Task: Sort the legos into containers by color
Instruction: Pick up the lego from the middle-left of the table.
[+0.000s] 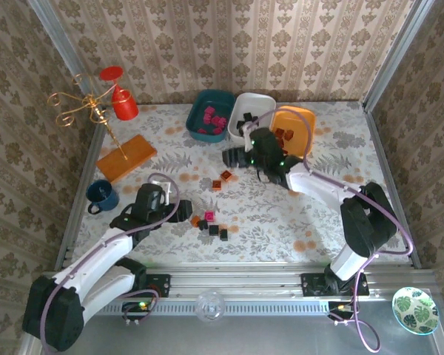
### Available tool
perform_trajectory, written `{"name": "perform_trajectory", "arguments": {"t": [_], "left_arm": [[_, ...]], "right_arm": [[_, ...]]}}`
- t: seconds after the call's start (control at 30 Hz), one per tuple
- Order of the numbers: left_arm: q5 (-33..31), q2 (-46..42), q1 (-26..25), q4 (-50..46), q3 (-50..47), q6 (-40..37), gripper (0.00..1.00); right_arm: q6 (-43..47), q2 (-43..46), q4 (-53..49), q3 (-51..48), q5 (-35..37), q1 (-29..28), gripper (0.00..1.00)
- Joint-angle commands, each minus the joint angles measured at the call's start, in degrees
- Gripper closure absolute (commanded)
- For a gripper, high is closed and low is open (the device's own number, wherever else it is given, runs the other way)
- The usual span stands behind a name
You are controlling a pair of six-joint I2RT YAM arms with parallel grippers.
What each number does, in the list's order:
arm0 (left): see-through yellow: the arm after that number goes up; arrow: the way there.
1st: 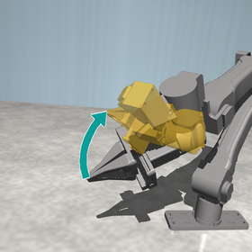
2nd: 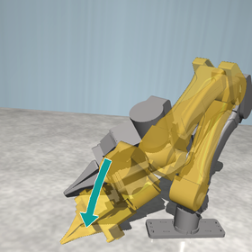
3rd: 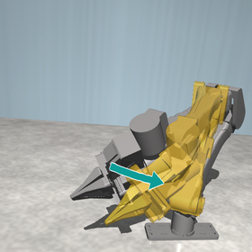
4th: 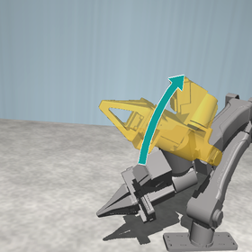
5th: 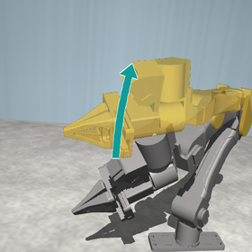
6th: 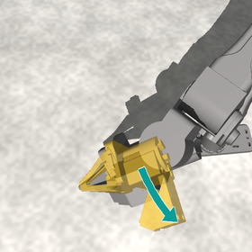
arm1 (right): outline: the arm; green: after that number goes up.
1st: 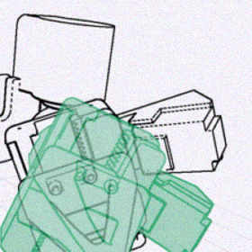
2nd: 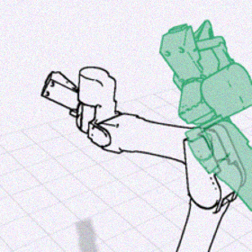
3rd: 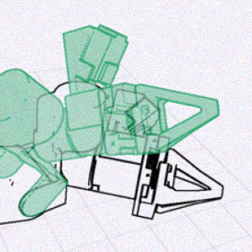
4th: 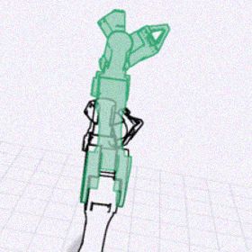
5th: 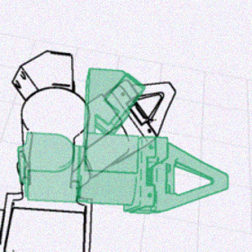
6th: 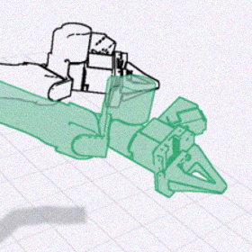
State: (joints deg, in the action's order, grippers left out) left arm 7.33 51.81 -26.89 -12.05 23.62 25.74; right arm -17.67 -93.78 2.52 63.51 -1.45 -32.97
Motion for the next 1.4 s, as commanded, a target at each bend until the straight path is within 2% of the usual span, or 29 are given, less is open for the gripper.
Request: {"name": "perform_trajectory", "arguments": {"t": [0.0, 0.23, 0.7, 1.1, 1.37], "left_arm": [[-0.8, 3.5, 0.4, -0.7, 1.9, 0.9, 0.22], [0.4, 10.8, 0.4, 4.0, 2.6, 2.8, 0.29], [-2.1, 21.0, -0.2, 8.0, 5.7, 2.8, 0.33], [-13.9, 29.4, -7.7, 3.4, 10.9, -0.8, 0.47], [-15.8, 30.5, -9.2, 3.0, 11.0, -1.2, 0.57]], "right_arm": [[0.3, 1.2, 0.8, -5.8, 1.2, 0.5, 0.17], [-0.3, 2.6, 2.5, -9.8, 1.3, 0.5, 0.17], [-0.1, 7.5, 3.9, -13.2, 0.9, 1.3, 0.16], [-0.4, 9.3, 4.8, -14.7, 0.7, 2.2, 0.15], [-0.5, 9.0, 5.3, -15.0, 0.7, 2.4, 0.15]]}}
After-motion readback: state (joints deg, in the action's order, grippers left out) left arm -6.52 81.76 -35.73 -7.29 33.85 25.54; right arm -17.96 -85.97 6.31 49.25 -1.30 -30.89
